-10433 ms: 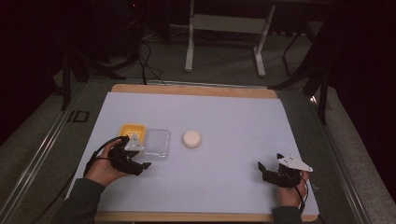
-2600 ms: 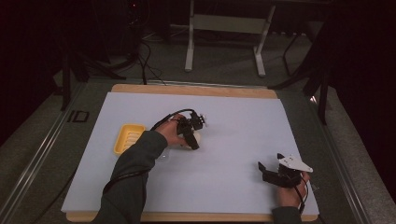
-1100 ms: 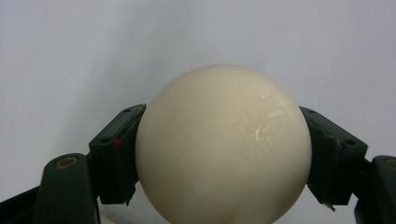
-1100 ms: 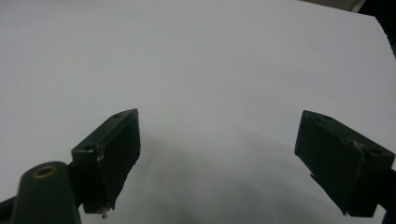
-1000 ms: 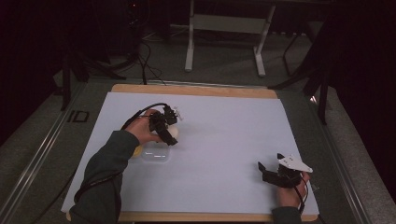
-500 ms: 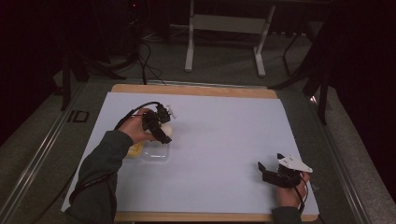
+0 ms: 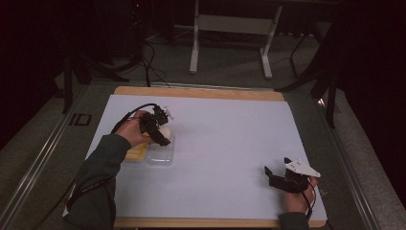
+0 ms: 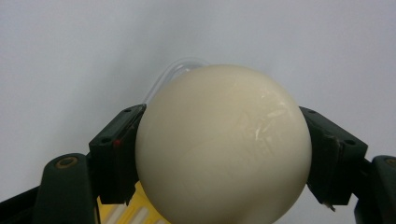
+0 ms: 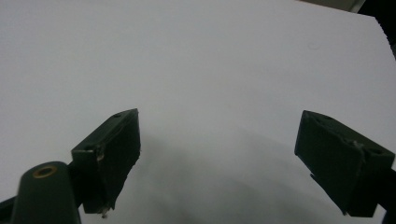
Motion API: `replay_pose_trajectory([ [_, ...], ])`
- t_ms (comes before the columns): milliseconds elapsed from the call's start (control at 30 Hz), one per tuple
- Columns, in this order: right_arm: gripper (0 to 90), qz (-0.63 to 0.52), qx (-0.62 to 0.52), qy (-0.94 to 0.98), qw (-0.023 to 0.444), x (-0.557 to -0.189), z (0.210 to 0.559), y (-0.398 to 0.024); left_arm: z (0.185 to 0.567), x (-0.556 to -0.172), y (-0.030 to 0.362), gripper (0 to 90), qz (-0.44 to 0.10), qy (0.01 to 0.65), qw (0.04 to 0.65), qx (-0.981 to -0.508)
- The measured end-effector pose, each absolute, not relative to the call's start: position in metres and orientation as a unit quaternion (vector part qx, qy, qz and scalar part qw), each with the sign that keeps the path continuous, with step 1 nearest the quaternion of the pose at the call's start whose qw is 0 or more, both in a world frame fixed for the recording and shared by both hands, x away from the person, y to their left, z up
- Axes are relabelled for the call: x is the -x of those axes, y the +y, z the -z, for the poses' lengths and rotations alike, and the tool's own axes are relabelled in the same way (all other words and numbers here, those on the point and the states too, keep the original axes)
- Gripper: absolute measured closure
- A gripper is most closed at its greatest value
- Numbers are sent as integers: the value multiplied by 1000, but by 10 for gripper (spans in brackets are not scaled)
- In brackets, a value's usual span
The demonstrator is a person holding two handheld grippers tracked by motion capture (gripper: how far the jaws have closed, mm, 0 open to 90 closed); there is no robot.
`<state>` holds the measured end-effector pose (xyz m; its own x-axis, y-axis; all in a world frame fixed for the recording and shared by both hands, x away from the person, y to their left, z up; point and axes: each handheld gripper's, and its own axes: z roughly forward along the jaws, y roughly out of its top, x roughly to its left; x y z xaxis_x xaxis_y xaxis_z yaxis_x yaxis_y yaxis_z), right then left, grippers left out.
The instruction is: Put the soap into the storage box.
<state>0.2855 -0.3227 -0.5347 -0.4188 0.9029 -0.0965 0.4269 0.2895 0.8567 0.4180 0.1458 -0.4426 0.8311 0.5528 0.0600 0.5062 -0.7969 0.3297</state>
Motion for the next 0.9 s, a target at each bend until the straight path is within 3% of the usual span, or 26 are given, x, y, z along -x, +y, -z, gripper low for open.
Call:
replay_pose_trajectory([
  [900,142,-394,-445,745,304,-285,535,-322,451,-423,175,241,-84,337,132,-929],
])
